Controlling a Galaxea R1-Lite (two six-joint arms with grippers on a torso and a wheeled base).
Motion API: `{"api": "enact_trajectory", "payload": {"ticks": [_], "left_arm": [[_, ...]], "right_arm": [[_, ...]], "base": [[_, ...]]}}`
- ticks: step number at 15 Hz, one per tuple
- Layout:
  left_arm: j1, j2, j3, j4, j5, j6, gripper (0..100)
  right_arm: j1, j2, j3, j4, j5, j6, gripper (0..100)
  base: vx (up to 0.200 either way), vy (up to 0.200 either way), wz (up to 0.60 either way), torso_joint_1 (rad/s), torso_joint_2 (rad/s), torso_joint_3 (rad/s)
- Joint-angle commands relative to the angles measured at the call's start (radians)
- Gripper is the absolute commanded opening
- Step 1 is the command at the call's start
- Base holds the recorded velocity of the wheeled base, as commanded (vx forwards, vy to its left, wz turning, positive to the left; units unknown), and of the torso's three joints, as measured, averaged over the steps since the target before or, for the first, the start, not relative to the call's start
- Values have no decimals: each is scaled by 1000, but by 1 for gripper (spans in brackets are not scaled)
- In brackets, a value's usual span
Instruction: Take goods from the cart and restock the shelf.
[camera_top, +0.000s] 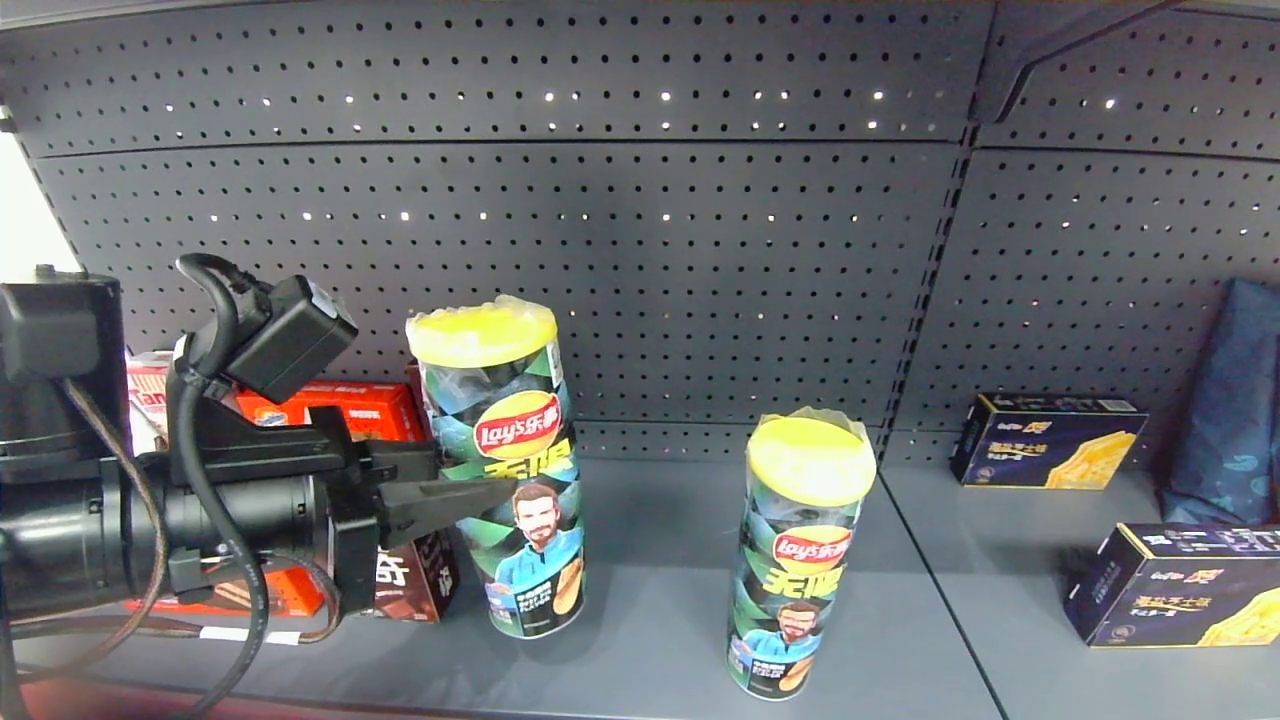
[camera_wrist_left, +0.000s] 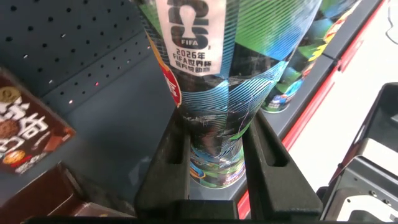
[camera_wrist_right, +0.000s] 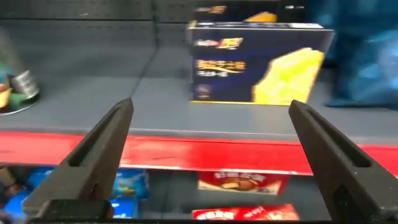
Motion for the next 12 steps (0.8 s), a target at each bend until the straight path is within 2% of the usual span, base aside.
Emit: {"api": "enact_trajectory", "payload": {"ticks": [1,2,3,5,7,12], "left_arm": [[-8,3,-10,-1,0,0,0],[-6,3,-7,0,0,0,0],[-8,3,0,0,0,0,0],[-9,6,-2,0,-1,0,0],[-23,18,-16,0,-1,0,0],[-9,41,-66,2,0,0,0]], "right_arm": [[0,2,4,-5,-192,0,100],[0,2,7,-10,-245,0,100],[0,2,7,-8,-195,-2,100],[1,2,14,19,37,-9,100],[0,2,14,21,42,-11,100],[0,2,14,21,42,-11,100]], "base": [[0,0,0,0,0,0],[0,0,0,0,0,0],[0,0,0,0,0,0],[0,0,0,0,0,0],[0,0,0,0,0,0],[0,0,0,0,0,0]]}}
